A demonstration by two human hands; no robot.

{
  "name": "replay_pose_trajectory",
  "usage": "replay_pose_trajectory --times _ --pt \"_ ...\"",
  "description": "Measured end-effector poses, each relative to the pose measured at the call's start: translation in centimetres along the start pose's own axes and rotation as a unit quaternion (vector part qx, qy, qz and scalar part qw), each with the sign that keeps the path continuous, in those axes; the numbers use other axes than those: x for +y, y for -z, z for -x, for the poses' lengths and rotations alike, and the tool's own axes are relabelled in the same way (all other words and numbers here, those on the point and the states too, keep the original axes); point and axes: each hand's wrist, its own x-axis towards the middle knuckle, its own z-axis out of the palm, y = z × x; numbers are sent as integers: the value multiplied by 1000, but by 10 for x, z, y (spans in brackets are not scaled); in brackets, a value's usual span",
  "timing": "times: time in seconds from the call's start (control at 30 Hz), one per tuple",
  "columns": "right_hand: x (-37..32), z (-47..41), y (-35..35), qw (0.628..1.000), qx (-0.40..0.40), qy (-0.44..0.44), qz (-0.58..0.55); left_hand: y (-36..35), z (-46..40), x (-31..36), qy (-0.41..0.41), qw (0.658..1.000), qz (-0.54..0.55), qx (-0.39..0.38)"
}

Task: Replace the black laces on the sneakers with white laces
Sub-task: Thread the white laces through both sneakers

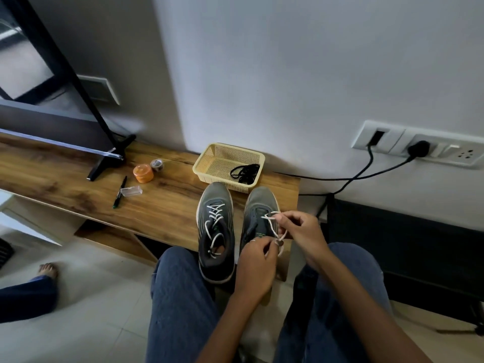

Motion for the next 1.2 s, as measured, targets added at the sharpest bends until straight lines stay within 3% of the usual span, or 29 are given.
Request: replay_pose_trajectory --times 0.17,0.43,0.77,1.03,1.2 --pt "14 -28 3 997 49 -14 -57 2 -19 -17 -19 993 -47 107" --pt "34 -83 -18 996 12 20 82 -9 -74 -29 63 992 -110 -2" --pt "59 -84 -25 983 0 49 175 -17 -94 -40 95 979 -166 64" --pt "57 -85 -32 926 -33 42 374 -24 -94 -42 106 980 -136 103" --pt "62 -83 -34 956 40 44 289 -27 -94 -41 134 977 -103 129"
